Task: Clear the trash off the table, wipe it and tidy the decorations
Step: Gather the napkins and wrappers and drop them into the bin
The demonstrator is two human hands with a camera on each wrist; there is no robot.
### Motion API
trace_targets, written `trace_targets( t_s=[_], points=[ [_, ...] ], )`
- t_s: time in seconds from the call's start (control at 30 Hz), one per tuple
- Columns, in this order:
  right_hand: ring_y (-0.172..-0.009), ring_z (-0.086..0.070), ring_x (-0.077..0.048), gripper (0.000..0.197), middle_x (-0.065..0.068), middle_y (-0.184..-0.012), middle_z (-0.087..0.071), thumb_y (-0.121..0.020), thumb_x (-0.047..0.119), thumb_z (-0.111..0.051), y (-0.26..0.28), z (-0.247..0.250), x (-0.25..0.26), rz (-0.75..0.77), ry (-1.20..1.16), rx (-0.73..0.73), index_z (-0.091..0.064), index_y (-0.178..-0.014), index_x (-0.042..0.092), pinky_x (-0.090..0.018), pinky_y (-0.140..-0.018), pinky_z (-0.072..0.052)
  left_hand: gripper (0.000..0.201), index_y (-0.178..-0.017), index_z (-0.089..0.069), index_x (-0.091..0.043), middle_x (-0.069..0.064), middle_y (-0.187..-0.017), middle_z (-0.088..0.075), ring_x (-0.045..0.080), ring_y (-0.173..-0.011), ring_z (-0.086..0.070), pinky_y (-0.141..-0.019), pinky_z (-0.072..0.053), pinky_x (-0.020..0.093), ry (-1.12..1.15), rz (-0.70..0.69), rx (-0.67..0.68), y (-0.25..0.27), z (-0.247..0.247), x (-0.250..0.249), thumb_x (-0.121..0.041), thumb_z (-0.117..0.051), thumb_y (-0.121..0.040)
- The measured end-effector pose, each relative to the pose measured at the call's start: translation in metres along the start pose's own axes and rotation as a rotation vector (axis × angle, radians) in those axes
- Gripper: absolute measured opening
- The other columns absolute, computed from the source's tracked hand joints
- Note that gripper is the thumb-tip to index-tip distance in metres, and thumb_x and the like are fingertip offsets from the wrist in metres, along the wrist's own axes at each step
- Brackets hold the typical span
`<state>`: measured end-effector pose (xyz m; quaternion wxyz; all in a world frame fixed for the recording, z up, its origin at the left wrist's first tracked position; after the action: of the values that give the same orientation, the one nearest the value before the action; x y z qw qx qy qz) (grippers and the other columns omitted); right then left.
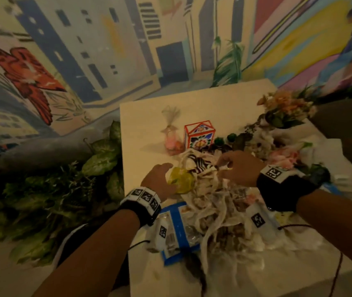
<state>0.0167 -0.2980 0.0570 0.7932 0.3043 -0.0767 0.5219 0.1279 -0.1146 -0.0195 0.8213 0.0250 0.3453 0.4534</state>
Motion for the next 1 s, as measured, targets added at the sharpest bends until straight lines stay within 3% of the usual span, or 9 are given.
trace_targets(
  t_s=[0.1,0.23,0.33,0.47,0.57,0.73,0.83,0.93,1.0],
  points=[
    [-0.126,-0.045,-0.022,0.036,0.001,-0.141,-0.044,-0.088,0.036,-0.061,-0.002,-0.010,-0.022,-0.023,0.113,0.071,-0.054,-0.122,0.026,-0.032,-0.096,-0.040,0.089,-0.148,-0.015,-0.036,0.006,-0.155,-0.015,0.034,-0.132,-0.039,-0.100,-0.044,0.047,-0.166,-0.017,0.086,-0.018,-0.028,-0.023,-0.040,-0.070,-0.077],
    [-0.122,-0.045,-0.027,0.040,-0.002,-0.134,-0.046,-0.084,0.034,-0.064,-0.004,-0.020,-0.039,0.009,0.221,0.068,-0.053,-0.122,0.027,-0.036,-0.096,-0.043,0.108,-0.144,-0.001,-0.052,0.004,-0.158,0.015,0.044,-0.135,-0.030,-0.099,-0.044,0.053,-0.319,0.039,0.149,-0.035,-0.049,-0.042,-0.033,-0.078,-0.070],
    [-0.122,-0.044,-0.028,0.042,-0.004,-0.128,-0.048,-0.080,0.035,-0.063,-0.004,-0.029,-0.042,0.070,0.263,0.048,-0.053,-0.121,0.027,-0.040,-0.099,-0.043,0.111,-0.142,0.001,-0.056,0.001,-0.157,0.024,0.046,-0.137,-0.023,-0.101,-0.042,0.055,-0.347,0.103,0.189,-0.045,-0.060,-0.046,-0.029,-0.078,-0.068],
    [-0.134,-0.028,-0.030,0.056,-0.004,-0.142,-0.036,-0.084,0.043,-0.057,-0.007,-0.036,-0.040,0.106,0.351,0.052,-0.041,-0.135,0.027,-0.048,-0.107,-0.033,0.105,-0.143,-0.005,-0.052,-0.002,-0.158,0.016,0.042,-0.139,-0.015,-0.104,-0.038,0.056,-0.284,0.155,0.128,-0.049,-0.059,-0.047,-0.024,-0.074,-0.070],
    [-0.140,-0.016,-0.031,0.075,-0.003,-0.152,-0.023,-0.078,0.057,-0.061,-0.011,-0.037,-0.036,0.116,0.366,0.047,-0.029,-0.142,0.035,-0.054,-0.110,-0.027,0.104,-0.142,-0.005,-0.046,0.003,-0.155,0.000,0.043,-0.134,-0.024,-0.103,-0.039,0.055,-0.232,0.187,0.056,-0.043,-0.056,-0.042,-0.029,-0.075,-0.067],
    [-0.140,-0.013,-0.037,0.102,-0.002,-0.155,-0.011,-0.063,0.056,-0.078,-0.022,-0.075,-0.032,0.121,0.446,0.292,-0.018,-0.145,0.041,-0.056,-0.107,-0.032,0.078,-0.130,-0.031,-0.035,0.007,-0.128,-0.033,0.037,-0.116,-0.039,-0.092,-0.045,0.050,-0.235,0.180,-0.013,-0.031,-0.051,-0.027,-0.045,-0.071,-0.064],
    [-0.139,-0.016,-0.038,0.084,-0.008,-0.154,-0.013,-0.072,0.045,-0.075,-0.029,-0.086,-0.026,0.125,0.492,0.285,-0.030,-0.142,0.035,-0.055,-0.105,-0.035,0.064,-0.125,-0.039,-0.036,0.008,-0.124,-0.036,0.037,-0.109,-0.045,-0.086,-0.048,0.046,-0.096,0.184,0.001,-0.026,-0.049,-0.025,-0.039,-0.069,-0.069],
    [-0.134,-0.025,-0.038,0.065,-0.012,-0.147,-0.022,-0.079,0.034,-0.071,-0.033,-0.086,-0.025,0.084,0.395,0.249,-0.040,-0.135,0.027,-0.049,-0.104,-0.035,0.058,-0.133,-0.038,-0.034,0.010,-0.133,-0.034,0.039,-0.107,-0.051,-0.079,-0.048,0.039,0.012,0.098,0.056,-0.019,-0.057,-0.043,-0.021,-0.058,-0.081],
    [-0.129,-0.034,-0.038,0.053,-0.014,-0.142,-0.027,-0.084,0.028,-0.065,-0.036,-0.082,-0.026,0.055,0.302,0.200,-0.043,-0.131,0.022,-0.045,-0.102,-0.037,0.057,-0.136,-0.036,-0.032,0.011,-0.138,-0.030,0.039,-0.116,-0.049,-0.087,-0.047,0.040,-0.006,0.008,0.089,-0.011,-0.067,-0.061,-0.019,-0.055,-0.084]
  ],
)
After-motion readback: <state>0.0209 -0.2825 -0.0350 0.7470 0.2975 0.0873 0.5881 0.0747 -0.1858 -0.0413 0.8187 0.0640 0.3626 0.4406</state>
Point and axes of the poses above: each hand's wrist, its own y-axis away from the middle knuckle, its own z-axis out of the back of the hand, x = y × z, the point moved 10 cm from there along -y, towards the middle knuckle
